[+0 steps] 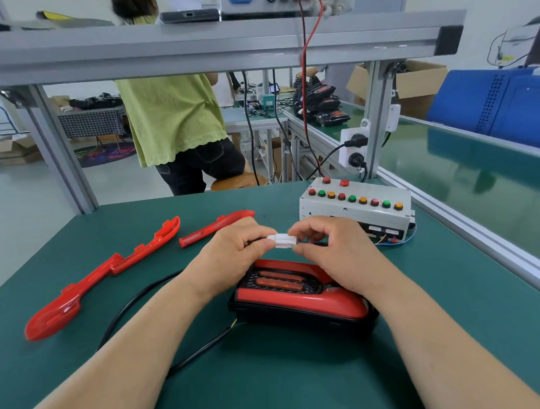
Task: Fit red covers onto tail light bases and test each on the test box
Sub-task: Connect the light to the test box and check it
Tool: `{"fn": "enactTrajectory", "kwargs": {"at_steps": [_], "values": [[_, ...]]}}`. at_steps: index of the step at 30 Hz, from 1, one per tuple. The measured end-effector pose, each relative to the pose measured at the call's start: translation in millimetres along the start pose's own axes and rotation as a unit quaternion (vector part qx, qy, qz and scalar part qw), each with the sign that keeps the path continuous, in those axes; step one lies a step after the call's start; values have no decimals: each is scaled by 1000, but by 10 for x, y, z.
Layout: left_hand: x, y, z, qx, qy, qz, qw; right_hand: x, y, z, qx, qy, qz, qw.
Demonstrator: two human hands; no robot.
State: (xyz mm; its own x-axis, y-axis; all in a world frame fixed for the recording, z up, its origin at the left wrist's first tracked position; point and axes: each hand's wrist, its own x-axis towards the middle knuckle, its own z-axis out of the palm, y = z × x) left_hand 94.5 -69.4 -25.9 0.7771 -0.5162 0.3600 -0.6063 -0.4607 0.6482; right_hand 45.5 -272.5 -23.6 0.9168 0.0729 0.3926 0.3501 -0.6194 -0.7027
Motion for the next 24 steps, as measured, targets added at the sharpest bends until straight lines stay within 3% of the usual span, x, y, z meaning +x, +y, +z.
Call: {"fn": "enactTrajectory", "kwargs": {"at_steps": [5, 10, 24], "values": [[4, -26, 14, -16, 9, -5, 1000, 22, 29, 12, -22, 29, 49, 998], [26, -58, 66, -147, 105, -65, 981, 15, 7, 11, -1, 44, 43, 998], [13, -72, 64, -186, 96, -64, 976, 8, 10, 47, 39, 67, 48, 996]]}}
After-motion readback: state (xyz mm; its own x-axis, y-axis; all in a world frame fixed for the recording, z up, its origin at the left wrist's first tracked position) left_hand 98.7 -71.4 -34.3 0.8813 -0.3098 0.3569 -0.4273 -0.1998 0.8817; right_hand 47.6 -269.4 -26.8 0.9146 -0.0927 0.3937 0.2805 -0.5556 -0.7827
